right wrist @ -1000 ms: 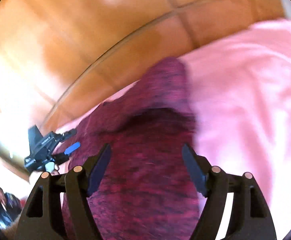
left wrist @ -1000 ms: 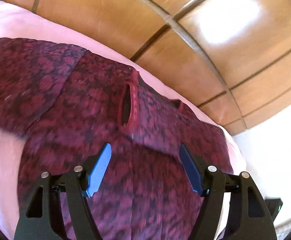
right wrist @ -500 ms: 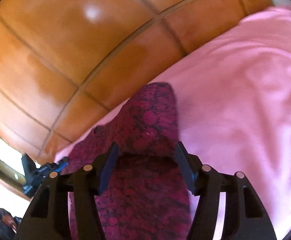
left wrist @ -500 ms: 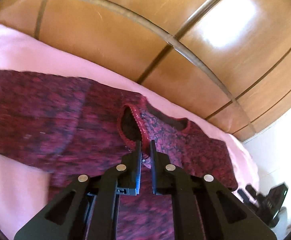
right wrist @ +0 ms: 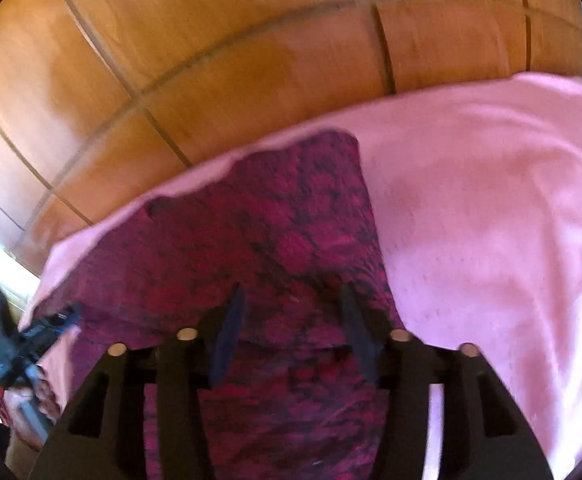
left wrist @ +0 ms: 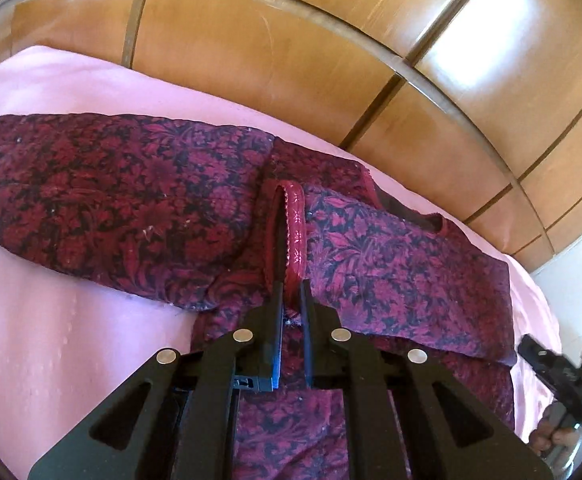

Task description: Fold small clothes

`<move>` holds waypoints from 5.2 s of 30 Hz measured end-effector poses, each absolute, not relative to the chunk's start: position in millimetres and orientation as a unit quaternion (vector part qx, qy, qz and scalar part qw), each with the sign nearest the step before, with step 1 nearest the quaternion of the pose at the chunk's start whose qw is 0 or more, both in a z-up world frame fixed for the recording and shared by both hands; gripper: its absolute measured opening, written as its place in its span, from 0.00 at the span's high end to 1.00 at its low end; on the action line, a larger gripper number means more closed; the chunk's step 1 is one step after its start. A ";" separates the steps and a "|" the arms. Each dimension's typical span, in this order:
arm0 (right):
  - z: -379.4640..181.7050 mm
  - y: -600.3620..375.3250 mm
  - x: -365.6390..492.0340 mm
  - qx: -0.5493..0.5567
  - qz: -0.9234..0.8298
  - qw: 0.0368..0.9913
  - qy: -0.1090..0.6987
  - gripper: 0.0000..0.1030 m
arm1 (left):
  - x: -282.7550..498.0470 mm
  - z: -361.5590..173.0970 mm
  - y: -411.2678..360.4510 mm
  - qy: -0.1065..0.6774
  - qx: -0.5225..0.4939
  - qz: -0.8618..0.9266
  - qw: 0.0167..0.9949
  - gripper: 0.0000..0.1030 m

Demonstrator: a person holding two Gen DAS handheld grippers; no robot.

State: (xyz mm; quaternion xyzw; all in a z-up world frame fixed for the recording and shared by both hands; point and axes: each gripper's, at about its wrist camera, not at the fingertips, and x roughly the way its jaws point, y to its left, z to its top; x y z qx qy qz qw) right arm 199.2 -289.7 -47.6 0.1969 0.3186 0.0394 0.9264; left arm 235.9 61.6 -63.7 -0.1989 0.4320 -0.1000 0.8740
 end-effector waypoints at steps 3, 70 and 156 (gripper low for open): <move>-38.4 -268.9 202.1 0.169 0.057 0.934 0.308 0.46 | 237.9 -66.5 59.2 0.434 -0.190 -0.089 0.876 0.93; -101.1 -184.1 147.2 0.097 0.078 0.941 0.315 0.29 | 161.9 -40.6 42.4 0.398 -0.179 -0.137 0.889 0.45; -25.4 -268.6 183.6 0.134 -0.017 0.954 0.266 0.71 | 237.5 -5.0 53.8 0.352 -0.104 -0.083 0.926 0.69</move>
